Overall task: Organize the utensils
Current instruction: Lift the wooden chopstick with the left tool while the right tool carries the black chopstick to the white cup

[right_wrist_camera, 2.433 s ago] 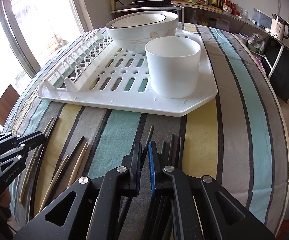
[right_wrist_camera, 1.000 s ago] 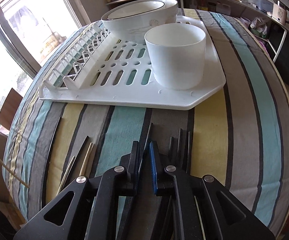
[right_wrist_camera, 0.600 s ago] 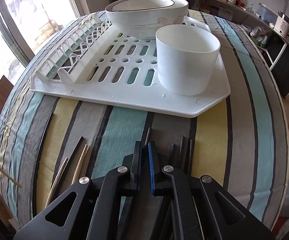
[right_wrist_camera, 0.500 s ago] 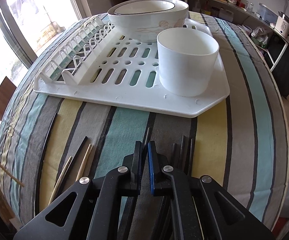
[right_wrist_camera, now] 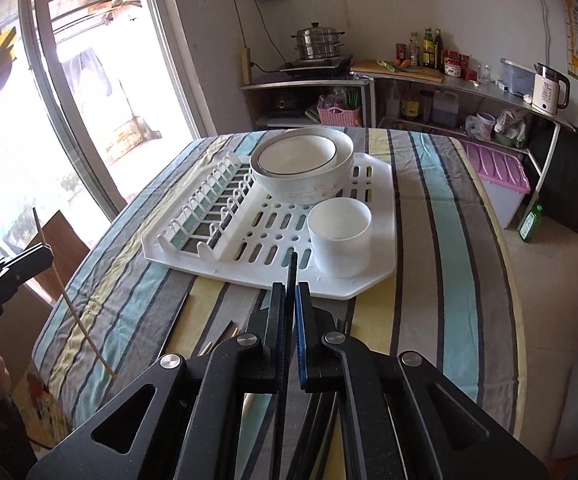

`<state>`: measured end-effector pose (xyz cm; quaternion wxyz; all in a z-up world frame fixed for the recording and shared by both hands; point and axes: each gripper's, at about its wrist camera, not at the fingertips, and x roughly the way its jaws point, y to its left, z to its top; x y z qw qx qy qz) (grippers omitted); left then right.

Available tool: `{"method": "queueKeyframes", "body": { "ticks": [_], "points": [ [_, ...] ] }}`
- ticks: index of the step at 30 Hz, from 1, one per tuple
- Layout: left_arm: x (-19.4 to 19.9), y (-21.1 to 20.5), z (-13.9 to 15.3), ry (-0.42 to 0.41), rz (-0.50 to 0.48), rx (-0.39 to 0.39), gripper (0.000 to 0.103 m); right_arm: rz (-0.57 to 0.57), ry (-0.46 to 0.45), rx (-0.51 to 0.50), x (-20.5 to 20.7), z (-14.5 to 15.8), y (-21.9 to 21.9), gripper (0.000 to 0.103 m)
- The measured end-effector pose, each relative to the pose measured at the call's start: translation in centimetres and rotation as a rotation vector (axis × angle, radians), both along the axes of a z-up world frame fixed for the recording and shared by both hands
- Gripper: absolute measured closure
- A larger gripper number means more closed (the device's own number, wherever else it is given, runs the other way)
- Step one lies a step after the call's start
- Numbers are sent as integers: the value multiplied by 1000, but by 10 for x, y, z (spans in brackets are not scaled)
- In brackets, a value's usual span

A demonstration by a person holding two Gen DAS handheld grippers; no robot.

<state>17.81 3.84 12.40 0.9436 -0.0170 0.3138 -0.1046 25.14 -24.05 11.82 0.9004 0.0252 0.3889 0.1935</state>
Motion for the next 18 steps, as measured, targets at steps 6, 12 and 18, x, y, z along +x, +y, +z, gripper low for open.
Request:
{"method": "queueKeyframes", "body": {
  "ticks": [6, 12, 18],
  "points": [
    [5, -14, 12, -25, -26, 6, 97, -6, -80, 40, -8, 26, -14, 99],
    [21, -29, 20, -25, -56, 2, 97, -26, -134, 69, -5, 41, -26, 99],
    [46, -47, 33, -35, -92, -18, 97, -38, -189, 74, 6, 63, -32, 99]
  ]
}}
